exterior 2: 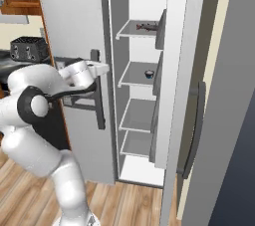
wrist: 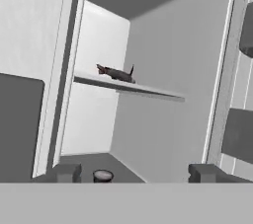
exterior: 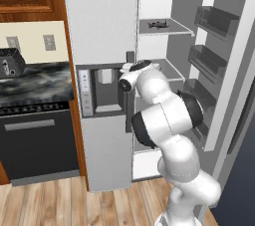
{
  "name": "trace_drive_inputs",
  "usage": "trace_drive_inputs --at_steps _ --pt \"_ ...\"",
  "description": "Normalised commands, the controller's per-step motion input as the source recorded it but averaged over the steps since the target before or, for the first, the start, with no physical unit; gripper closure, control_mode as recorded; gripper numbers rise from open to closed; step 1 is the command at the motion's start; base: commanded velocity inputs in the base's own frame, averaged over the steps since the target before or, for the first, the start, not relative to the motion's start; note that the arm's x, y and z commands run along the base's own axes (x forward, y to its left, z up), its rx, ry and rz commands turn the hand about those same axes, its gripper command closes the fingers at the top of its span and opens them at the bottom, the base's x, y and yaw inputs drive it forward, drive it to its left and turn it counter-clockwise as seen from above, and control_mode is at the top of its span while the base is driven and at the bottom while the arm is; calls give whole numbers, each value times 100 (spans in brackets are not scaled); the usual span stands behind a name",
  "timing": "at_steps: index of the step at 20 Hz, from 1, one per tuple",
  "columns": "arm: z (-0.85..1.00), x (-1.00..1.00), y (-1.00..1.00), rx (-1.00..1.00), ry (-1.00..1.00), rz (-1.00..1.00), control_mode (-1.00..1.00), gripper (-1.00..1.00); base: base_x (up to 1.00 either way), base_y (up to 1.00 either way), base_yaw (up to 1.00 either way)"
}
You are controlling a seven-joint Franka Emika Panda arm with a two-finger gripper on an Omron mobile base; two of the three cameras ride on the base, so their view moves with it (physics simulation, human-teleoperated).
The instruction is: Pick up the frozen fish from the freezer, place it on any shelf in the fridge, and close the fridge and freezer doors when done.
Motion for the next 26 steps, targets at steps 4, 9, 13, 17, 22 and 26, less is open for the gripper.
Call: trace_drive_inputs --at_steps 4,9,13,17,22,26 --pt "0 71 -17 0 0 0 -100 -100 0 0 0" --pt "0 36 -1 0 4 0 -100 -100 0 0 0" --pt "41 -32 0 0 2 0 -100 -100 0 0 0" --pt "100 -92 7 0 -5 0 -100 -100 0 0 0" --pt "100 -100 13 0 -5 0 -100 -100 0 0 0" --pt "100 -100 12 0 0 0 -100 -100 0 0 0"
